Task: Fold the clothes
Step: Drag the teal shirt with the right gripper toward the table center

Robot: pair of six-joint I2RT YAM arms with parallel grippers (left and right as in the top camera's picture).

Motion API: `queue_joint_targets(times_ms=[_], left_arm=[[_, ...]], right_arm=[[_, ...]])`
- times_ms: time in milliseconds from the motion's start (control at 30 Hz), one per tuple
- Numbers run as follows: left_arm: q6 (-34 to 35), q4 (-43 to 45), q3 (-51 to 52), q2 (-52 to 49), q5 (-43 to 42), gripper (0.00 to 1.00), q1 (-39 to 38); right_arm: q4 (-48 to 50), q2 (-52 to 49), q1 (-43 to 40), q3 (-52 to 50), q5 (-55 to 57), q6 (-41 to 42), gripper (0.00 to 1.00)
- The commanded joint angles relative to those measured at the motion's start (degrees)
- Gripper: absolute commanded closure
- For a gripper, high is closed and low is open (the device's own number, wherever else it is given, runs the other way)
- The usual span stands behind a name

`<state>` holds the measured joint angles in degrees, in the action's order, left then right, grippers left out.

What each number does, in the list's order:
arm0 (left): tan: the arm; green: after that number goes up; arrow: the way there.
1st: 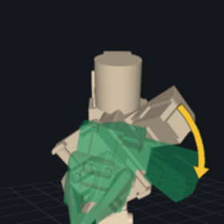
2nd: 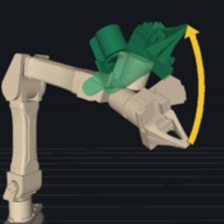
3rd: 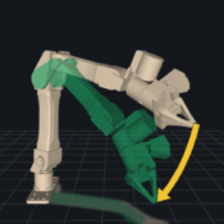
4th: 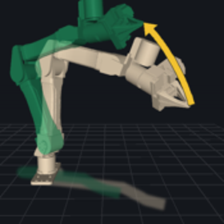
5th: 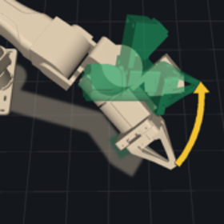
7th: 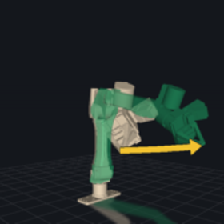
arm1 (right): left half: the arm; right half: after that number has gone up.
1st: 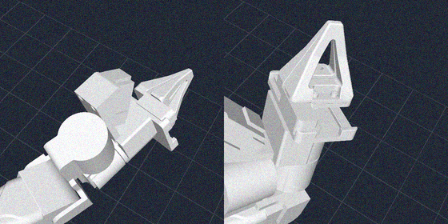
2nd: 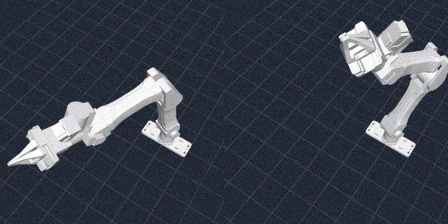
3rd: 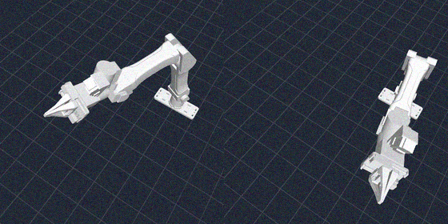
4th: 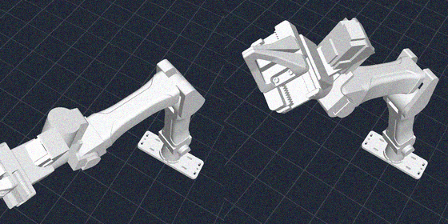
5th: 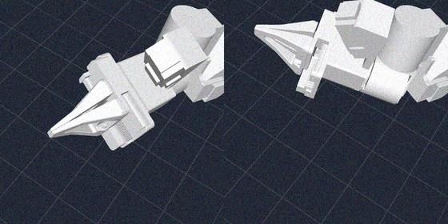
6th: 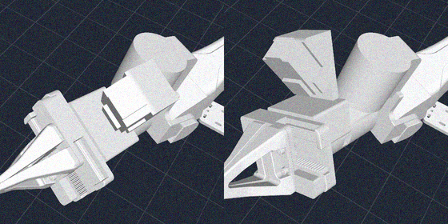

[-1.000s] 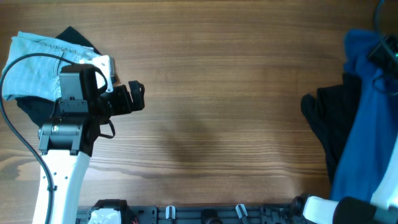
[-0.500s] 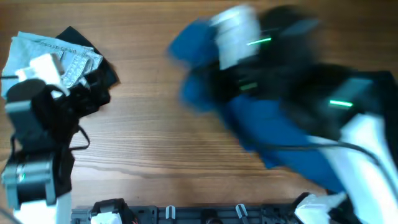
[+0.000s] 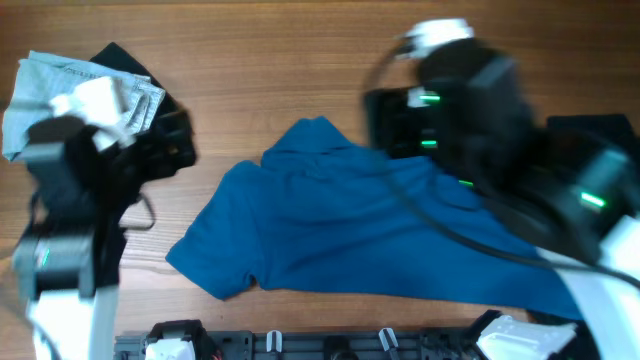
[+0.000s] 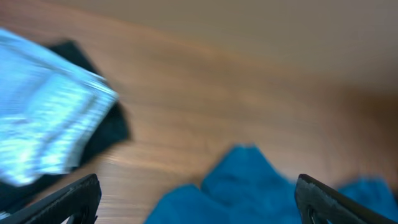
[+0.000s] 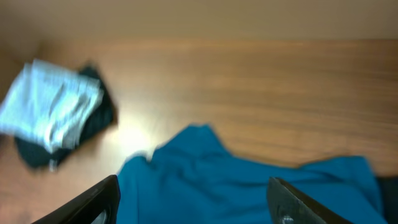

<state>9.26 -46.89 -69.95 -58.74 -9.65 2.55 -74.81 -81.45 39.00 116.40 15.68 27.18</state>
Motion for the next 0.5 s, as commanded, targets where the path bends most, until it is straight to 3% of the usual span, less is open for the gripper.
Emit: queue_joint_targets(times_ms=[0,200,467], left_arm=[[-9.2,1.5,-0.3,-14.2,-5.1,0.0,-7.9],[-16.8,17.8,-0.3,-38.3,-5.1,0.0,-18.2],[-19.6,30.5,-0.3,-54.3,-1.7,0.06,-23.5]], right_arm=[[-0.2,5.5,-3.8,1.4,4.0,4.8,0.23],[-1.1,7.1,-4.9,1.4,4.0,4.8,0.2],[-5.9,3.7,-4.9,1.4,6.0,7.6,0.19]])
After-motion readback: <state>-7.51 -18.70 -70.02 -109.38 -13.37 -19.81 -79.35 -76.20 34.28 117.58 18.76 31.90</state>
